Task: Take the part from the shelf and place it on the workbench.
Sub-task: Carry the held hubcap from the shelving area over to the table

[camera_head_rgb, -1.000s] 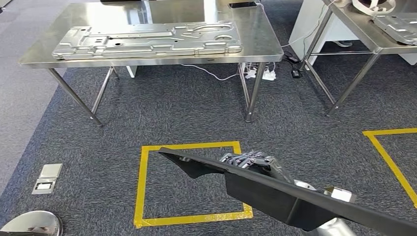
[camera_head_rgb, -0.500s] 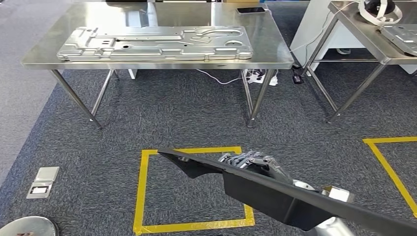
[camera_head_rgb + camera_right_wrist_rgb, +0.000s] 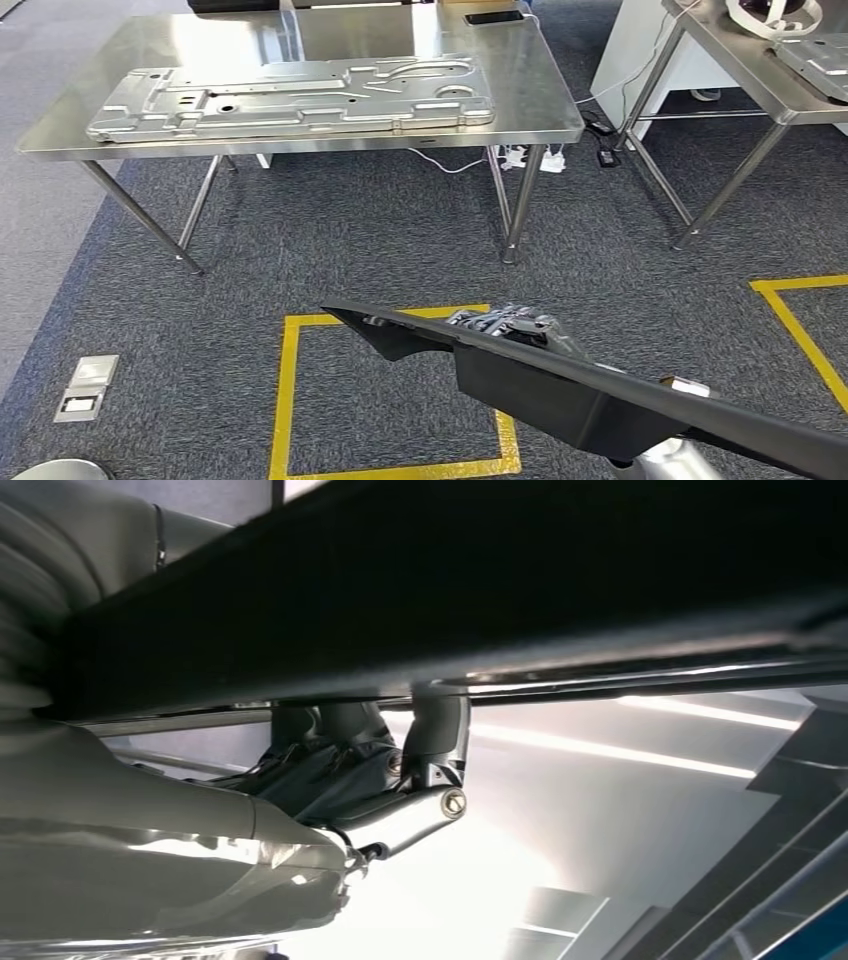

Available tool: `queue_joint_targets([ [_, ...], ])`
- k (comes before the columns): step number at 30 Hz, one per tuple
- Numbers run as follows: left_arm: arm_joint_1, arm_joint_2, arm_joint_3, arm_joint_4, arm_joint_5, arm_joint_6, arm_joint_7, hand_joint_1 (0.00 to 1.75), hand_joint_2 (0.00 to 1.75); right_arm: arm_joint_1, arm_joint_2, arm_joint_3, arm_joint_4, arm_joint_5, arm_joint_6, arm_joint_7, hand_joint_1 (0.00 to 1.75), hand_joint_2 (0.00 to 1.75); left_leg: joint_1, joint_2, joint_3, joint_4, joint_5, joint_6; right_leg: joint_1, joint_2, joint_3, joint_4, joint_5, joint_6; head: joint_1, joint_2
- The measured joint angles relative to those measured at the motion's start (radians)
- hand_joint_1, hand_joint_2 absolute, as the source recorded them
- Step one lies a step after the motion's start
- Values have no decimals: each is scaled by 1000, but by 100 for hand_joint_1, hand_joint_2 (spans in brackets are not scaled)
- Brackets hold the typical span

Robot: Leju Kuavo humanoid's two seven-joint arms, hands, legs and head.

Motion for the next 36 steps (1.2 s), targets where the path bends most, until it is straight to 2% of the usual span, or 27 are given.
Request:
queue_joint_targets([
  [2,0,1,0,0,0,0,0,0,0,0,0,0,0,0,0,-1,175,175,-6,-2,20,-97,91,14,1,2,26,-1,-17,2,0,0],
  [3,0,2,0,0,-1,0,0,0,0,-1,1,0,0,1,0,-2,175,175,-11,-4,33,-142,123,24,1,3,35,-2,-24,5,0,0],
  [4,0,3,0,0,-2,1,-1,0,0,-2,1,0,0,2,0,-3,175,175,-17,-6,44,-175,139,33,0,3,40,-4,-30,9,0,0],
  [6,0,4,0,0,-3,1,-1,0,0,-2,2,1,-1,3,0,-5,175,175,-24,-7,53,-199,130,45,-1,3,41,-9,-35,19,0,0],
  [9,-2,4,0,0,-3,1,-4,0,0,-3,3,2,-5,4,0,-6,175,175,-14,-5,80,-241,115,52,2,-1,42,-2,-47,33,1,0],
  [10,-2,4,0,0,-3,2,-5,0,0,-5,3,2,-6,4,0,-6,175,175,-10,-4,91,-251,113,54,2,-2,27,30,-62,37,2,0],
  [11,-2,3,0,0,-5,3,-6,0,0,-5,3,3,-7,6,0,-6,175,175,-9,-4,99,-256,110,55,1,-2,-2,84,-81,39,3,0],
  [13,-2,0,0,0,-12,7,-6,0,0,1,2,4,-7,8,-2,-7,175,175,-7,-4,115,-258,98,57,-1,-2,-85,209,-115,45,3,0],
  [14,-1,-1,0,0,-15,10,-5,0,0,6,1,3,-7,8,-2,-9,175,175,-6,-4,124,-258,90,55,-2,-2,-114,242,-109,48,3,0],
  [15,-1,-2,0,0,-18,12,-5,0,0,11,0,3,-7,9,-3,-11,175,175,-5,-4,135,-258,81,52,-2,-2,-127,239,-82,51,4,0],
  [17,0,-3,0,0,-19,14,-6,0,0,16,-2,1,-7,9,-2,-16,175,175,0,-4,163,-258,61,41,-3,-4,-101,137,11,56,4,0],
  [18,-1,-4,0,0,-19,14,-7,0,0,17,-2,1,-6,9,-2,-18,175,175,0,-4,174,-257,52,34,-2,-6,-83,82,46,56,4,0],
  [19,-3,-4,0,0,-19,14,-8,0,0,17,-3,1,-5,9,-1,-20,175,175,-1,-4,179,-255,44,28,-1,-7,-67,40,61,52,4,0],
  [20,-4,-4,0,0,-18,14,-9,0,0,16,-3,1,-4,9,-1,-21,175,175,-2,-4,181,-255,40,23,1,-7,-61,23,58,46,4,0],
  [23,-8,-4,0,0,-17,12,-11,0,0,11,-2,1,-2,10,0,-20,175,175,-3,-3,184,-258,31,12,0,-3,-56,11,41,24,4,0],
  [25,-10,-4,1,0,-16,11,-12,0,0,-1,3,3,-1,10,0,-14,175,175,-2,-3,166,-213,7,4,-4,-3,-46,8,34,11,3,0],
  [26,-11,-4,1,0,-15,10,-12,0,0,-9,7,4,0,10,1,-10,175,175,-1,-3,138,-160,-15,0,-5,-4,-41,7,29,6,2,0],
  [28,-10,-4,2,0,-14,9,-11,0,0,-22,12,7,5,9,1,-2,175,175,0,-3,52,-24,-56,-4,-4,-5,-31,7,19,2,2,0],
  [29,-8,-4,3,0,-13,8,-10,0,0,-26,15,8,8,9,3,1,175,175,0,-3,17,20,-56,-4,-4,-3,-24,7,12,1,2,0],
  [30,-6,-4,4,0,-13,8,-9,0,0,-30,16,9,12,8,4,4,175,175,0,-4,-3,29,-34,-2,-3,-2,-14,7,5,1,2,0],
  [31,-4,-4,6,0,-13,8,-9,0,0,-34,18,11,14,6,6,6,175,175,-1,-4,-3,-1,8,1,-2,0,-2,7,-3,2,2,0],
  [32,-4,-4,8,0,-13,8,-8,0,0,-38,19,12,16,4,8,8,175,175,-3,-4,11,-61,60,8,-1,1,12,7,-11,3,2,0],
  [33,-4,-4,10,0,-13,8,-8,0,0,-43,19,14,18,2,9,10,175,175,-7,-5,26,-114,99,17,0,1,23,6,-19,5,2,0],
  [34,-4,-3,13,0,-13,8,-8,0,0,-49,19,15,20,0,9,11,175,175,-11,-6,41,-159,123,25,0,2,30,4,-26,9,2,0],
  [35,-5,-3,14,0,-13,8,-9,0,0,-54,19,16,22,-2,10,11,175,175,-16,-7,52,-188,128,32,0,2,33,3,-30,13,2,0],
  [36,-6,-3,16,0,-13,7,-10,0,0,-58,19,17,25,-4,11,12,175,175,-19,-8,57,-196,117,37,-1,2,32,1,-33,19,2,0],
])
